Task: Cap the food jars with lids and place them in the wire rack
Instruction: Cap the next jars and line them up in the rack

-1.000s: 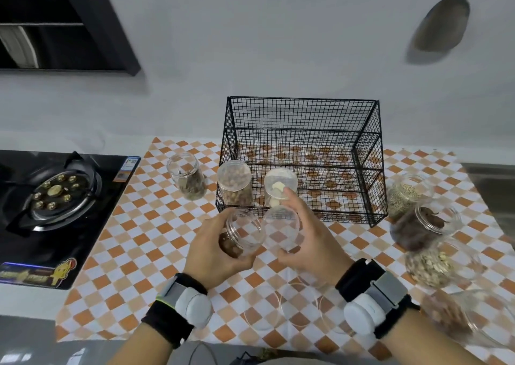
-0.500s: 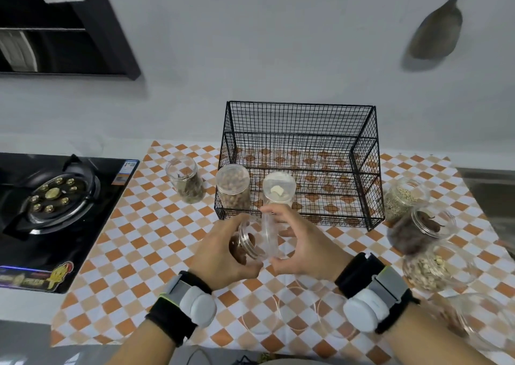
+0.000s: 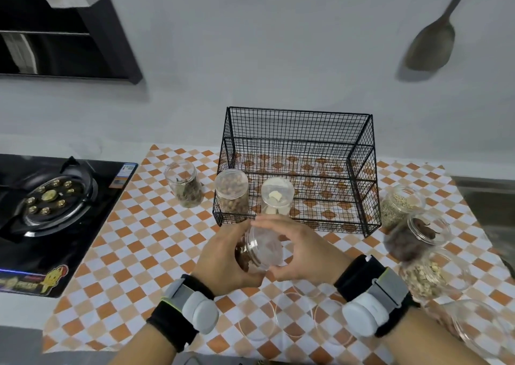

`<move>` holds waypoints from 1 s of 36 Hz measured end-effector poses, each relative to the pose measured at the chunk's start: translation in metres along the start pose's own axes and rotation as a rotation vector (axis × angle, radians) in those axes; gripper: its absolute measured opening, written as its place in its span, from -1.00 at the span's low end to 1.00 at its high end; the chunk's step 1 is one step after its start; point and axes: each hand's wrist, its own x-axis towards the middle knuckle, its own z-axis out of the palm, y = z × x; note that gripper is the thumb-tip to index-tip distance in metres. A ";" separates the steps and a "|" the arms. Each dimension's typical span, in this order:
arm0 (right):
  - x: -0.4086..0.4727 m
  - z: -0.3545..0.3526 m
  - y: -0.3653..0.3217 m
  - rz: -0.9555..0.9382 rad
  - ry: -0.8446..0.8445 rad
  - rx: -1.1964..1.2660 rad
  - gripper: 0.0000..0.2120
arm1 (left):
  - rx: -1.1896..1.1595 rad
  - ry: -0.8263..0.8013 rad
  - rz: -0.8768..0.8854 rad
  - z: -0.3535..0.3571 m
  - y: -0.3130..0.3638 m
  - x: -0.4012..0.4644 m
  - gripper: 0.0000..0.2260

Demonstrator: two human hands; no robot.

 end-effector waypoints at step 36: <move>-0.004 -0.021 -0.007 0.278 -0.085 -0.192 -0.08 | 0.103 -0.012 0.069 0.003 0.010 0.004 -0.15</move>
